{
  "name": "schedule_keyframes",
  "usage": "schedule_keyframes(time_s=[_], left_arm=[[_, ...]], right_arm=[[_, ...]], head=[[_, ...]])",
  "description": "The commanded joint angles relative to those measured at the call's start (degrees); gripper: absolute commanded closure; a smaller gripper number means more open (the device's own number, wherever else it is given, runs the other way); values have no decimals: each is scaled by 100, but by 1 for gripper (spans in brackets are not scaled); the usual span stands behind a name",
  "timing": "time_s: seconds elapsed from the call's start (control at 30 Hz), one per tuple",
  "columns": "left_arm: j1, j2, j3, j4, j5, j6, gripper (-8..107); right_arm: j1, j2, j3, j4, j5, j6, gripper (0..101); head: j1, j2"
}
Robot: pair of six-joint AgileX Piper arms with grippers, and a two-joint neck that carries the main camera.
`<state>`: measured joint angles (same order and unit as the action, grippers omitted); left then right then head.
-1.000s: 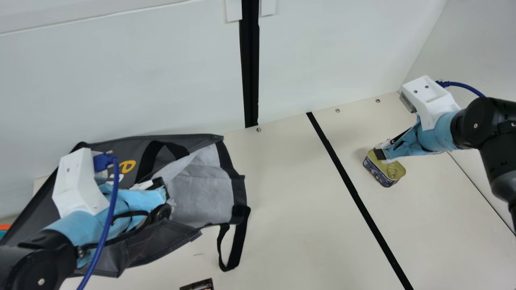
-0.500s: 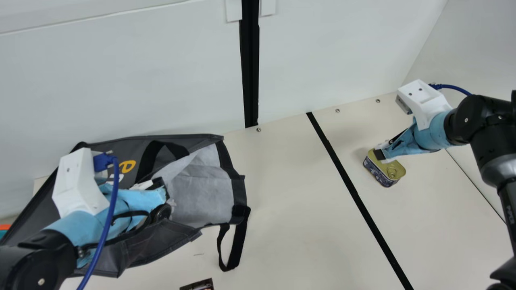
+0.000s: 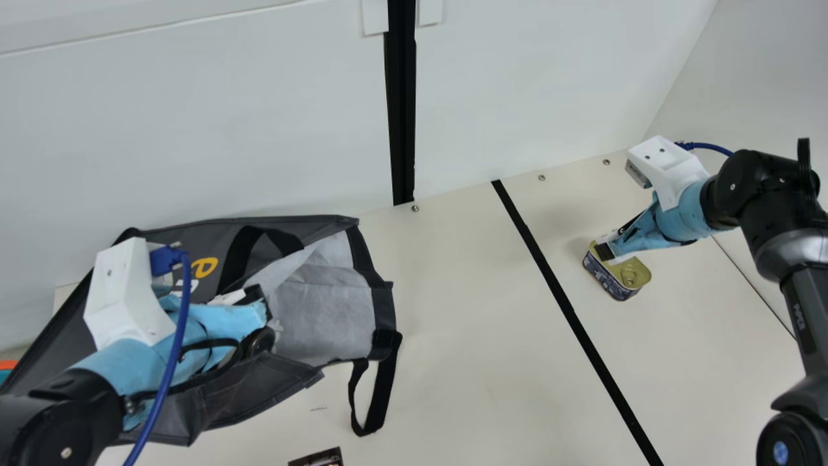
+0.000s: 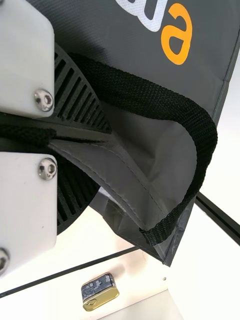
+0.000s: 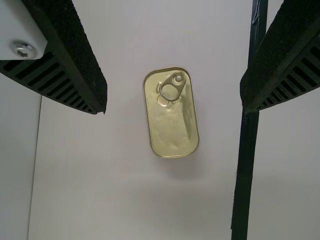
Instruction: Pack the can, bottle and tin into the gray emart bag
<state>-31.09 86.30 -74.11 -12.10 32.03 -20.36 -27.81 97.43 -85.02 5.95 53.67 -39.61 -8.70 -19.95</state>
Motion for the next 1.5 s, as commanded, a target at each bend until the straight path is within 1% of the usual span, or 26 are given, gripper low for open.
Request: schedule_keyframes(time_s=[0.0,0.77,1.47], left_arm=[[0,0,0,0,0,0,89],[0,0,0,0,0,0,89],[0,0,0,0,0,0,89]], right_arm=[[-7,57,-5,-7,-12,-17,10],[30,832,-28,-183,-182,70,10],[173,1511,-273,-492,-222,428,10]], head=[[-130,-5],[-130,-5],[-130,-5]])
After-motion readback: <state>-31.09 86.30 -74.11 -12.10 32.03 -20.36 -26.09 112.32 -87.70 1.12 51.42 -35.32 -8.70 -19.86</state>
